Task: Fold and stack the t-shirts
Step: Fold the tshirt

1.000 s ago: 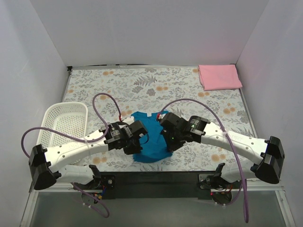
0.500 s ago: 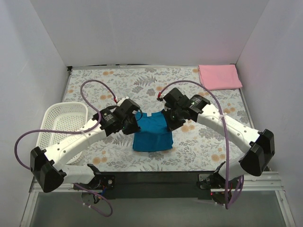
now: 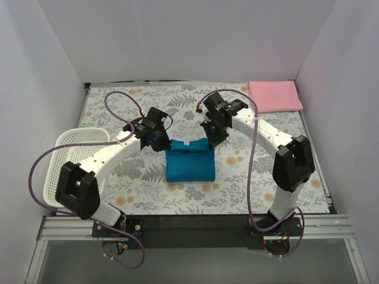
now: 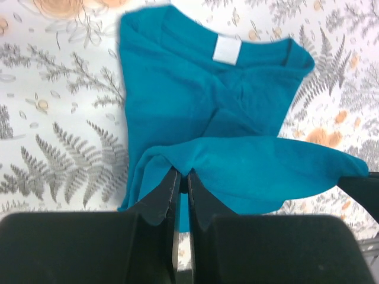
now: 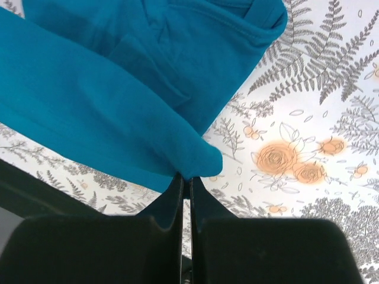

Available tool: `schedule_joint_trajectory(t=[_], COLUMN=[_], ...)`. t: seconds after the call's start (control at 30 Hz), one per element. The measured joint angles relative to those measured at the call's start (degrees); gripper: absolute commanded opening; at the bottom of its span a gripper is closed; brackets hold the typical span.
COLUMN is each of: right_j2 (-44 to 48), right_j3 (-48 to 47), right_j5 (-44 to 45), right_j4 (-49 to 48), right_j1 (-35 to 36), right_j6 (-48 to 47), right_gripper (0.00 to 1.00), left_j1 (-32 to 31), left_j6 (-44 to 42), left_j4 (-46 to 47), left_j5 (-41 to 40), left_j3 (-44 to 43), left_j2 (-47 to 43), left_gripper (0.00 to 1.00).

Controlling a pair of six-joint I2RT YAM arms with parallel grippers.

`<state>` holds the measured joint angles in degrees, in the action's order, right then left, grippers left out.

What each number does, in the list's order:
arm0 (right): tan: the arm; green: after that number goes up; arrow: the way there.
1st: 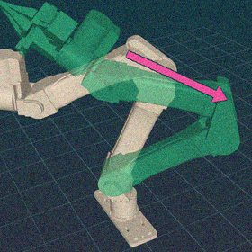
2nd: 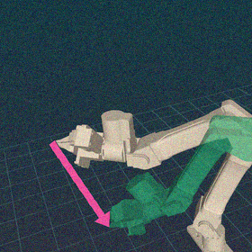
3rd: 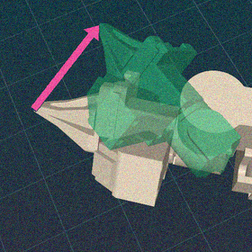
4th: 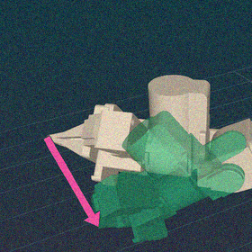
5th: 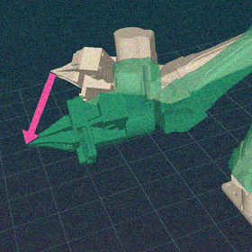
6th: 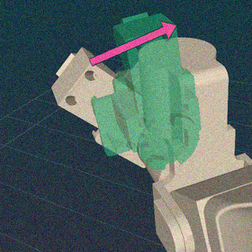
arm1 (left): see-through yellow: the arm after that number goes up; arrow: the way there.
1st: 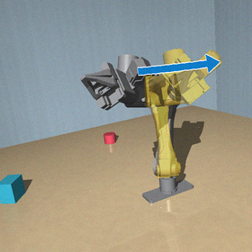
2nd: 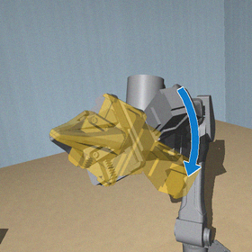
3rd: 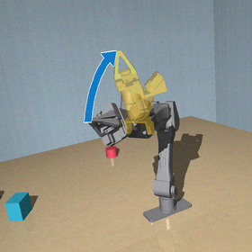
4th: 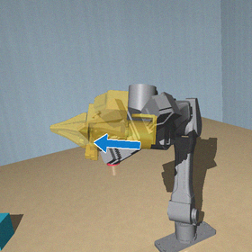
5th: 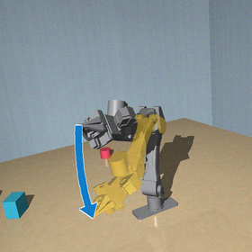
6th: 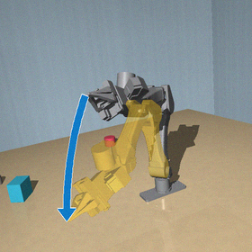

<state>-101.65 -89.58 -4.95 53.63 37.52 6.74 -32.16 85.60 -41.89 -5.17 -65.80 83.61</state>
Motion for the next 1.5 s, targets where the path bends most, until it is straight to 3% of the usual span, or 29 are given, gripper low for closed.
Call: schedule_joint_trajectory(t=[0.4,0.73,0.9,1.0,1.07,1.1,1.2,1.37,1.5], right_j2=[-11.15,-13.49,-13.49,-13.46,-13.29,-13.0,-10.21,-0.04,4.9], right_j3=[-3.56,-3.48,-3.19,-2.47,-1.57,-0.87,2.67,10.01,14.8], right_j5=[-1.73,-1.95,-1.92,-1.66,-0.68,0.04,1.88,0.92,-6.32], right_j4=[-4.63,-8.46,-9.92,-11.52,-12.52,-12.96,-15.3,-20.52,-28.44], right_j1=[-3.69,-4.55,-4.55,-4.55,-4.55,-4.59,-4.87,-6.19,-8.09], right_j6=[-3.78,-4.22,-3.93,-3.5,-3.17,-2.86,-1.86,-0.48,0.37], right_gripper=[0.01,0.02,0.12,0.25,0.27,0.3,0.38,0.41,0.41], left_j1=[3.8,3.87,3.87,3.87,3.89,3.93,3.98,3.89,3.28], left_j6=[-1.51,0.22,1.49,1.88,1.86,1.81,1.79,1.2,0.28], left_j4=[7.02,9.18,9.7,9.88,9.97,9.94,10.21,12.9,18.4], left_j5=[0.98,0.87,0.09,-0.85,-2.05,-2.75,-4.22,-4.85,-2.1], left_j3=[0.15,3.69,5.11,5.68,5.75,5.75,6.27,10.4,15.58], left_j2=[10.71,10.25,9.66,8.28,7.32,6.88,5.09,-2.34,-7.63], left_gripper=[0.0,0.0,0.0,0.11,0.18,0.31,0.46,0.49,0.45])
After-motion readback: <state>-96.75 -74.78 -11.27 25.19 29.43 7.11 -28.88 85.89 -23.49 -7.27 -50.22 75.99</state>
